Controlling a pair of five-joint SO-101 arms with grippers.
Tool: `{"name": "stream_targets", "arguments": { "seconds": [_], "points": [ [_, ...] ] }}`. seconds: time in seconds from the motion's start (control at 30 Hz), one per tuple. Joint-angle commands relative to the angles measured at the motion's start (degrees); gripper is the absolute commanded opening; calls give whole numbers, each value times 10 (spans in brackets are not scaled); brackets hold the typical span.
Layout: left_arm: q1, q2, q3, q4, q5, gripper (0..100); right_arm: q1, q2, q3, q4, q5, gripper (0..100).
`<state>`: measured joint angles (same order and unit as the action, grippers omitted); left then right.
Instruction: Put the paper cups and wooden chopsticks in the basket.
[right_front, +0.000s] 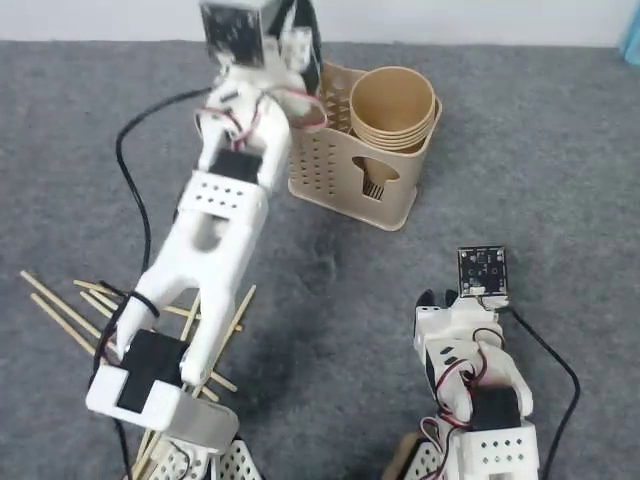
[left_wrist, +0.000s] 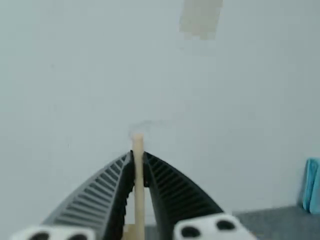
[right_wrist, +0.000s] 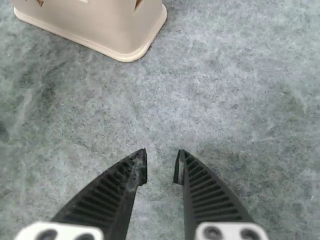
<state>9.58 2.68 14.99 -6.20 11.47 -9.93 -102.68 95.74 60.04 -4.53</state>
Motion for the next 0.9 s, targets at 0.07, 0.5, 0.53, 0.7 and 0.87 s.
{"name": "stream_targets", "arguments": {
  "seconds": [0.07,0.5,0.53,0.7,0.87],
  "points": [
    [4,-59,146,-88,4,16,4,-14,8,-10,13,97],
    [-98,-232,76,186,8,242,4,-14,8,-10,13,97],
    [-111,-248,60,218,8,242,4,-14,8,-10,13,97],
    [-173,-309,11,389,8,242,4,-14,8,-10,13,97],
    [-213,-339,13,633,5,242,5,-14,8,-10,12,97]
  ]
}}
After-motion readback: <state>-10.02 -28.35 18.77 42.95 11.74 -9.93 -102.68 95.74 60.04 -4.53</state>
